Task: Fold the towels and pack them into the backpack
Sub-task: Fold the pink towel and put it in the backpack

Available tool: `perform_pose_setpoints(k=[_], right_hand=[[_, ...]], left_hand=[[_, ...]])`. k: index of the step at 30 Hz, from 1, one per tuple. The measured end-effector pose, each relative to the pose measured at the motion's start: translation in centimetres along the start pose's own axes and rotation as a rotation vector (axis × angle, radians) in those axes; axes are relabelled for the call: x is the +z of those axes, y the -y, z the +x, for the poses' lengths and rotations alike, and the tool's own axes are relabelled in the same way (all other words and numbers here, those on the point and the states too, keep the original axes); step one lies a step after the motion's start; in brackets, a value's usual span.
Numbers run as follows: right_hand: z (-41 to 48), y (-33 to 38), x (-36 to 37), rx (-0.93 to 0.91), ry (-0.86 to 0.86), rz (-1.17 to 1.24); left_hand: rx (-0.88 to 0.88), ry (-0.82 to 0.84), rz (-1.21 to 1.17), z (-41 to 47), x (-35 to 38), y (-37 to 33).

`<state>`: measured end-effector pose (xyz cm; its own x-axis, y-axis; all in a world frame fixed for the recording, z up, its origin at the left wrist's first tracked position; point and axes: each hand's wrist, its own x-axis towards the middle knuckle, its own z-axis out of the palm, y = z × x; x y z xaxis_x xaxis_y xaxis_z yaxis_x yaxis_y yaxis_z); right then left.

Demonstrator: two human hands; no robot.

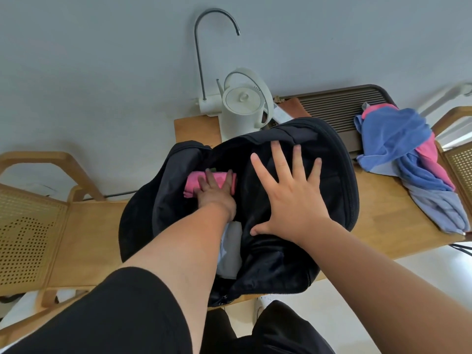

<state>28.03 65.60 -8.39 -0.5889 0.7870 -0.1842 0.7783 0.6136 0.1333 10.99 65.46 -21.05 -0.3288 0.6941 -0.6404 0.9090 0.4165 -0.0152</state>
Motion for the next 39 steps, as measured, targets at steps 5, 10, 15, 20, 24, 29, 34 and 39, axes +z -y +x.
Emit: perform_pose_setpoints(k=[5,10,15,20,24,29,34,39], right_hand=[[0.1,0.2,0.0,-0.001,0.0,0.002],[-0.1,0.1,-0.2,-0.009,-0.005,0.016],[0.0,0.1,-0.1,-0.002,-0.012,0.024],[0.0,0.0,0.2,0.004,-0.014,0.018],[-0.1,-0.1,0.4,-0.005,-0.008,-0.01],[-0.6,-0.4,-0.3,-0.014,-0.017,-0.035],[-1.3,0.2,-2.1,-0.022,-0.006,0.014],[-2.6,-0.1,-5.0,-0.06,-0.109,0.03]], left_hand=[[0.075,-0.248,0.046,-0.1,0.1,0.2],[0.066,-0.376,-0.139,0.6,-1.0,0.9],[0.057,-0.322,-0.193,-0.6,1.5,-0.3],[0.068,-0.137,-0.043,-1.8,3.6,-0.2],[0.042,-0.033,0.069,-2.0,2.8,0.0],[0.022,0.081,0.068,-2.2,0.5,-0.6],[0.052,0.12,0.141,-4.9,-2.7,0.2],[0.21,-0.288,-0.012,-10.4,-5.8,2.3]])
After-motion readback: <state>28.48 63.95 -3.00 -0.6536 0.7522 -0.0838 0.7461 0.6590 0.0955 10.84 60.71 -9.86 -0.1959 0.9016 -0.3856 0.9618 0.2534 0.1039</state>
